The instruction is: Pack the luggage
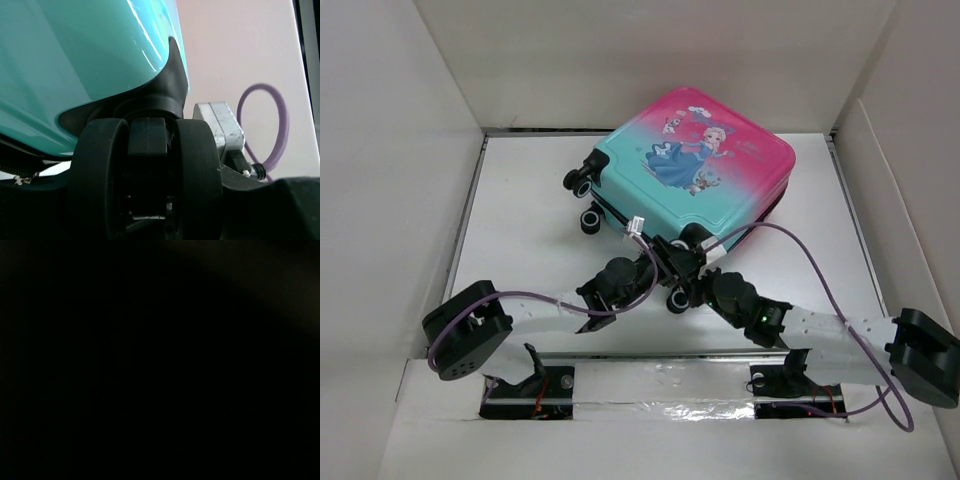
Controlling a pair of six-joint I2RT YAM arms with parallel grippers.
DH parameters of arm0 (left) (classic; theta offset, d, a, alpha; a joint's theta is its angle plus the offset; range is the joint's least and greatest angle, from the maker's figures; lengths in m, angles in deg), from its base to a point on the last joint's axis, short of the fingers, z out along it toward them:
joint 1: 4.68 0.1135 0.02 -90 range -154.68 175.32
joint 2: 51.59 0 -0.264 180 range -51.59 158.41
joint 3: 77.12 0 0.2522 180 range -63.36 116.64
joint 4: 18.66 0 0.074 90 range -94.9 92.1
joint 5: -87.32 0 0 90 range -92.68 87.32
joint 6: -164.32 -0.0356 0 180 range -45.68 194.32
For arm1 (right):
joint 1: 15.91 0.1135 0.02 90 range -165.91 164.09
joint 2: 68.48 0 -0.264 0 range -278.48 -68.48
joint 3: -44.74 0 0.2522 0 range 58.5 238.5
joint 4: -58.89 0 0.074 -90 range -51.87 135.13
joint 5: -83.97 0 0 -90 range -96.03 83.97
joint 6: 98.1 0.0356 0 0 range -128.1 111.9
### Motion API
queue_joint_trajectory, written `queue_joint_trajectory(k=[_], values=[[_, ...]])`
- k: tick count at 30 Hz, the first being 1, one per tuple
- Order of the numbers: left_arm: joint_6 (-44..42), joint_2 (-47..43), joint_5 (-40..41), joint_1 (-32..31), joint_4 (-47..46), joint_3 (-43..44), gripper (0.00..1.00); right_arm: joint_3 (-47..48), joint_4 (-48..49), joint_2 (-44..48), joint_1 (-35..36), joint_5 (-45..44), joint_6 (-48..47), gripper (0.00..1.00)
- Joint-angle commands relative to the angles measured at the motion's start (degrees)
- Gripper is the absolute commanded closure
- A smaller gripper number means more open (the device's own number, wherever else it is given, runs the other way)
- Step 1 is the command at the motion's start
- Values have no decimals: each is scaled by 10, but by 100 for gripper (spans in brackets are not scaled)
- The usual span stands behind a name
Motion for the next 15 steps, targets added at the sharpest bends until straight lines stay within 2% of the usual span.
queue_joint_trajectory(k=[1,5,7,8,9,10,11,12,15], values=[[5,-44,-91,-14,-105,28,100,21,73,62,73,46,53,100],[-21,-47,-112,-25,-60,58,100,5,144,42,42,-1,62,100],[-34,-57,-125,-25,-25,69,71,5,167,24,27,-11,64,100],[-53,-67,-121,-18,26,69,55,2,191,17,20,-9,70,100],[-63,-93,-117,-5,58,67,26,-2,204,11,14,-10,73,100],[-77,-107,-114,7,95,68,18,-13,218,10,8,-12,76,100],[-112,-120,-105,20,147,82,13,-16,233,11,8,-9,79,100],[-125,-152,-93,32,250,89,4,-19,234,11,3,-7,80,100],[-166,-232,-65,104,382,92,1,-26,231,14,3,-3,82,100]])
